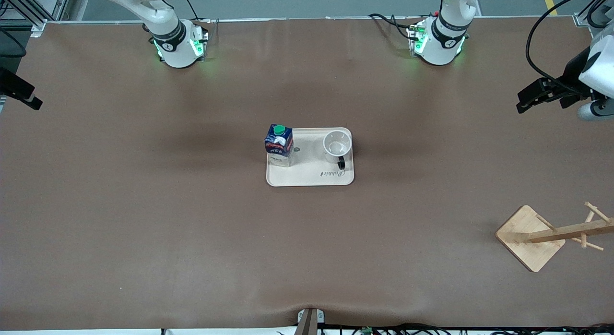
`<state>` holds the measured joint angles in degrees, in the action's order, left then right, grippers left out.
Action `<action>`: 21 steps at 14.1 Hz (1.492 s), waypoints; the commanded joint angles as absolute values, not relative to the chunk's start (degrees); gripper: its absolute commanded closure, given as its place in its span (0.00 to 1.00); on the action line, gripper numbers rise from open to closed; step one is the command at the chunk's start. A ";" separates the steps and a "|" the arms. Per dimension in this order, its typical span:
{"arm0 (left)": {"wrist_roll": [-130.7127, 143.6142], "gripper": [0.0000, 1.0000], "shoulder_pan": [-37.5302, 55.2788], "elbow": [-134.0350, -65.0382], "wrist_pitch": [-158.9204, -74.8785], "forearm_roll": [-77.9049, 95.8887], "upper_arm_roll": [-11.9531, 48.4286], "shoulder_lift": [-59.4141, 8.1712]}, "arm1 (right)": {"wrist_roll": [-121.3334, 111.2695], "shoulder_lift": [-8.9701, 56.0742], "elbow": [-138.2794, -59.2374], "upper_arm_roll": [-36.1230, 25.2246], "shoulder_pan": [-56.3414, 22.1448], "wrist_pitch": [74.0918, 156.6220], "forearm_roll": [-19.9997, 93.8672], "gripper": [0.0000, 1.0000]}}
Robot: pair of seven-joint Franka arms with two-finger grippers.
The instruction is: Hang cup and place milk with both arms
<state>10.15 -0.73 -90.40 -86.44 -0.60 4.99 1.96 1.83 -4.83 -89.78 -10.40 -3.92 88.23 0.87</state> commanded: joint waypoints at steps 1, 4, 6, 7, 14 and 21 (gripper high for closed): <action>10.02 0.00 -0.79 -89.65 -86.31 -1.85 5.36 1.93 | 2.64 -5.01 -89.65 -10.11 -3.43 88.15 1.05 0.00; 10.19 0.00 -0.35 -89.38 -86.31 -1.85 5.36 1.50 | 2.64 -5.01 -89.65 -10.11 -3.43 88.15 1.05 0.00; 10.28 0.00 -0.09 -87.38 -86.31 -1.67 5.54 -0.78 | 2.64 -4.92 -89.65 -10.11 -3.43 88.15 1.05 0.00; 10.72 0.00 0.70 -87.28 -86.31 -1.50 5.97 -1.75 | 2.64 -4.92 -89.65 -10.11 -3.43 88.15 1.05 0.00; 24.77 0.00 3.96 -90.87 -88.06 -1.06 13.87 -6.50 | 2.64 -4.92 -89.65 -10.11 -3.43 88.07 1.14 0.00; 39.71 0.00 4.92 -104.66 -105.53 -1.49 23.81 -8.52 | 2.64 -4.92 -89.65 -10.19 -3.43 88.15 1.14 0.00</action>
